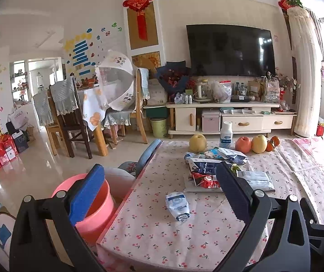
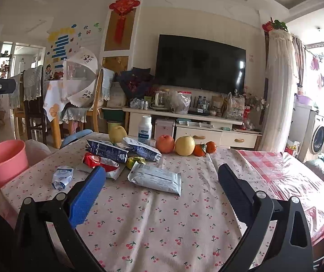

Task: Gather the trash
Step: 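Move both tools toward the cluttered table of packaged trash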

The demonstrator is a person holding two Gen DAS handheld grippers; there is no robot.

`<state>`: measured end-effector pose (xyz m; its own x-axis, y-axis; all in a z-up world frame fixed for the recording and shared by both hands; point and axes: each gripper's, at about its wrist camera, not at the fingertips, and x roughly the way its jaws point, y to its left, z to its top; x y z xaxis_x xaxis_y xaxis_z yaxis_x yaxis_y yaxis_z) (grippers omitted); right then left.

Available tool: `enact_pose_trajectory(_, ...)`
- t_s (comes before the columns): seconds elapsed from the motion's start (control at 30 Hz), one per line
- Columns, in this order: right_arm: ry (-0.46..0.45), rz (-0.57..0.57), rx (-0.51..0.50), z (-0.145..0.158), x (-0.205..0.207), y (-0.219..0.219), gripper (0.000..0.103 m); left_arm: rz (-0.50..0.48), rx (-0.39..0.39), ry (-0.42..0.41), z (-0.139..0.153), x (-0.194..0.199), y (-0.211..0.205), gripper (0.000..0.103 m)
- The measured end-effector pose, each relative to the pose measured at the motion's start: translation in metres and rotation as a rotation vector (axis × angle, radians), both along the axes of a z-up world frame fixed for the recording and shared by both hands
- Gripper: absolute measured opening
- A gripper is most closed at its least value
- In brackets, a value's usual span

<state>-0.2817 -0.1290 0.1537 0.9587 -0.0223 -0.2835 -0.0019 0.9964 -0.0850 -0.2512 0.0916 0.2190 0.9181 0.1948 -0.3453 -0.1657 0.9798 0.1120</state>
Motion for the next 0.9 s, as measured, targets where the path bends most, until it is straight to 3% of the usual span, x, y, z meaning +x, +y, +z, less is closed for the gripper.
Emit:
enact_pose_trajectory(0.6, -0.04, 0.044, -0.077, -0.003, -0.012, 0.006, 0.098, 0.02, 0.032, 0.008, -0.003, -0.006, -0.007, 0.099)
enact_pose_trajectory(0.77, -0.014, 0.051, -0.076, -0.006, -0.008, 0.005, 0.098, 0.005, 0.048, 0.03, -0.008, -0.005, -0.012, 0.099)
enact_pose_trajectory(0.9, 0.073, 0.048, -0.043, -0.012, 0.004, -0.002, 0.098, -0.027, 0.033, 0.079, -0.022, 0.0, -0.002, 0.099)
